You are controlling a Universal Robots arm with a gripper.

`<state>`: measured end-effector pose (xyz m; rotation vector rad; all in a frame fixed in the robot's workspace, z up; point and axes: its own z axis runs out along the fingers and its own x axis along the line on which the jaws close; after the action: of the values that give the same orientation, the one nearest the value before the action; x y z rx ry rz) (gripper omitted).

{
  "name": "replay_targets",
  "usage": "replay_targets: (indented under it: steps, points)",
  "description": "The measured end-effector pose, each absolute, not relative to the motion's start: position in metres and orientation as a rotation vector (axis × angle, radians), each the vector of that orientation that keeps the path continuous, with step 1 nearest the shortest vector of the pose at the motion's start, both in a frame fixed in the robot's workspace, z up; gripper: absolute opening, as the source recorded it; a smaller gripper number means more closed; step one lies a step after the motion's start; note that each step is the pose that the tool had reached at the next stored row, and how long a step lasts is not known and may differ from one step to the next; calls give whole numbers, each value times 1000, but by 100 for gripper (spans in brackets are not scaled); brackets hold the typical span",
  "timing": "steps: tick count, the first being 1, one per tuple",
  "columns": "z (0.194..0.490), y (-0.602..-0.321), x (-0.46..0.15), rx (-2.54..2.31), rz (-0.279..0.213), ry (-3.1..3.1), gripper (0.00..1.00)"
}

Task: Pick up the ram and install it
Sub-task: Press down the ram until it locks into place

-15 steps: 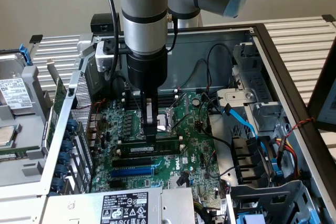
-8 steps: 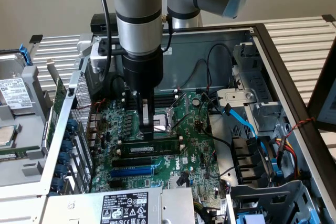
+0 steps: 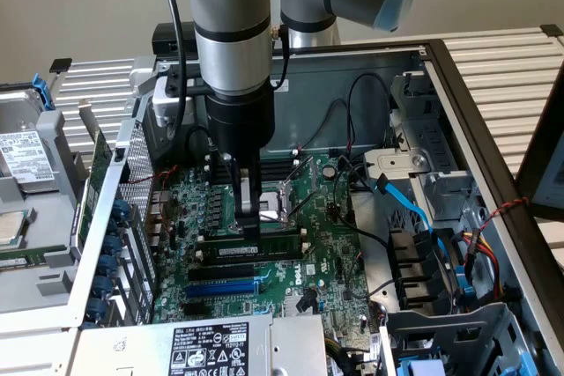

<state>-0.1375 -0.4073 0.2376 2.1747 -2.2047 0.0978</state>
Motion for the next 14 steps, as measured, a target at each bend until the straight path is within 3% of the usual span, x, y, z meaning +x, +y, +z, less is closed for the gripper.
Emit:
replay_targets:
  steps: [14]
  points:
    - [235, -405, -139, 2183, 110, -2215, 11]
